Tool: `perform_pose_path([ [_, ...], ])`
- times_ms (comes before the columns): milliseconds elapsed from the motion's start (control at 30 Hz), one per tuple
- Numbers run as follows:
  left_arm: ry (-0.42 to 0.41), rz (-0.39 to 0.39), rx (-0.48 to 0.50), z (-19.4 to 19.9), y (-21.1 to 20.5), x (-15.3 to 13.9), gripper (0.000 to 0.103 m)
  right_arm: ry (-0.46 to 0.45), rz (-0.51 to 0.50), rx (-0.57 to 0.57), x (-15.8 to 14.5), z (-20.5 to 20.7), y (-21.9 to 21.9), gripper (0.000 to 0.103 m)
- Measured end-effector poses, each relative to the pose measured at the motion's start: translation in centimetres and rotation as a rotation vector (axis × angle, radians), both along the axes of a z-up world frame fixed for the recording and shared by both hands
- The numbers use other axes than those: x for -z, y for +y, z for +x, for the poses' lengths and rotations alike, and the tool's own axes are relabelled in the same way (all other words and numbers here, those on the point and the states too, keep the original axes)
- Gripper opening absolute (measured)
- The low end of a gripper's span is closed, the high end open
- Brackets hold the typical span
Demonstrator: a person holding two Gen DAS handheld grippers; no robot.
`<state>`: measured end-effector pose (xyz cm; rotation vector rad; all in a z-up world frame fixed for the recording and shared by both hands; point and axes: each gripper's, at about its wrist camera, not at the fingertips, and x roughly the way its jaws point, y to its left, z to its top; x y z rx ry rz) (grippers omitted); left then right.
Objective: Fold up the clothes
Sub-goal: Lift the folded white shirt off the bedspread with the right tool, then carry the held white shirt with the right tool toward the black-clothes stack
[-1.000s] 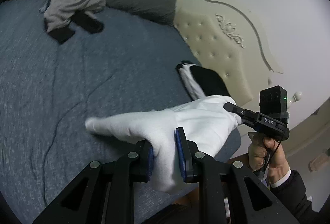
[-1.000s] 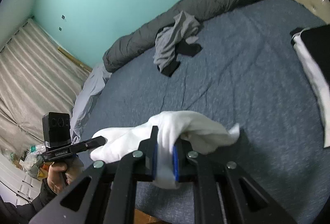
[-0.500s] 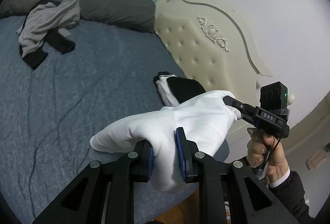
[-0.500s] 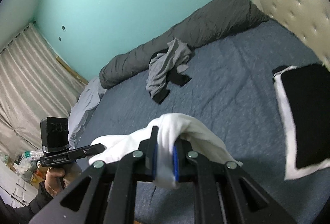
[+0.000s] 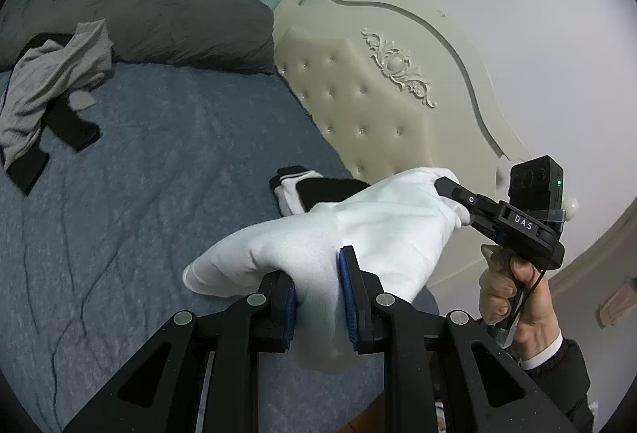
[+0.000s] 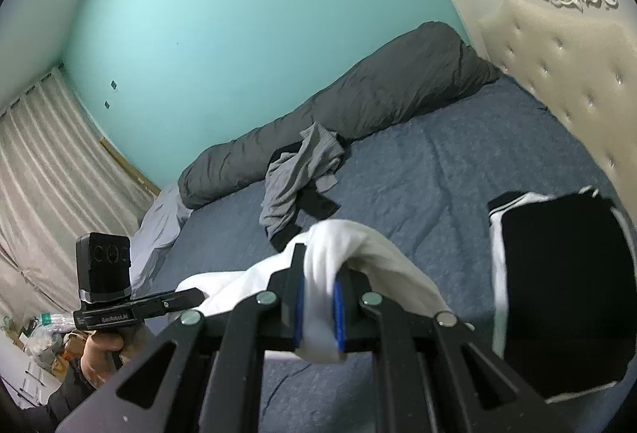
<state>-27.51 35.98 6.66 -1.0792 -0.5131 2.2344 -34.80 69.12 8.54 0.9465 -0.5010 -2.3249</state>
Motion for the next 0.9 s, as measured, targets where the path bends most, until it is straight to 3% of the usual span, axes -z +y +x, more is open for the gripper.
perform_pose_path([
  [633,0.062,-0.040,0.000,-13.4,9.3,-3.3,0.021,0.098,0.019,0.084,-3.2,-12.7,7.8,0.010],
  [900,0.089,-0.052,0.003,-19.2,13.3,-3.6,0.021,0.130,0.061,0.148,-3.0,-17.8,11.0,0.010],
])
